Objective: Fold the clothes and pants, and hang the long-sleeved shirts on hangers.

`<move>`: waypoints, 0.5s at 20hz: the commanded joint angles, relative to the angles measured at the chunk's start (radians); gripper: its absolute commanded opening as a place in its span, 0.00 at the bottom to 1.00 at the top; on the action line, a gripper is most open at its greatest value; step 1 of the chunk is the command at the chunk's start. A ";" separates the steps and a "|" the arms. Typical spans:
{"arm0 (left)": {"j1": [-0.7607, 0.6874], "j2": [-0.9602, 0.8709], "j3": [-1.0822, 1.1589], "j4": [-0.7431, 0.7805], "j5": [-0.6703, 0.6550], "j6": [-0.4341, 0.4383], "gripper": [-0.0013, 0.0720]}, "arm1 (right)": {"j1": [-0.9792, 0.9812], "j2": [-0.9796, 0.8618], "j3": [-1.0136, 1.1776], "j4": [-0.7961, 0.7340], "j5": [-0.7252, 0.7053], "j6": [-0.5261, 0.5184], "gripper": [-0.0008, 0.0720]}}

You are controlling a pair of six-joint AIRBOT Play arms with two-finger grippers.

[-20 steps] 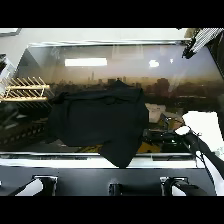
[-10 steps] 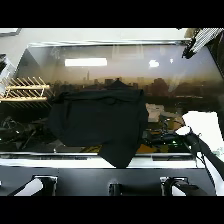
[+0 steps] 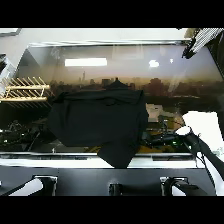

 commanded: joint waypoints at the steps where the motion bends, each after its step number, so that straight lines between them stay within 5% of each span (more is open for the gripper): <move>1: 0.000 -0.027 -0.003 -0.030 0.032 0.023 0.74 | 0.001 0.001 0.001 0.001 0.008 0.001 0.06; 3: -0.005 -0.037 -0.003 -0.039 0.032 0.025 0.67 | 0.001 0.001 0.001 0.000 0.008 0.006 0.06; 7: -0.014 -0.036 -0.003 -0.039 0.019 0.030 0.07 | 0.001 0.006 0.001 0.001 0.014 0.009 0.06; 10: -0.014 -0.034 0.002 -0.044 -0.006 0.048 0.04 | 0.001 0.057 0.003 0.001 0.008 0.022 0.05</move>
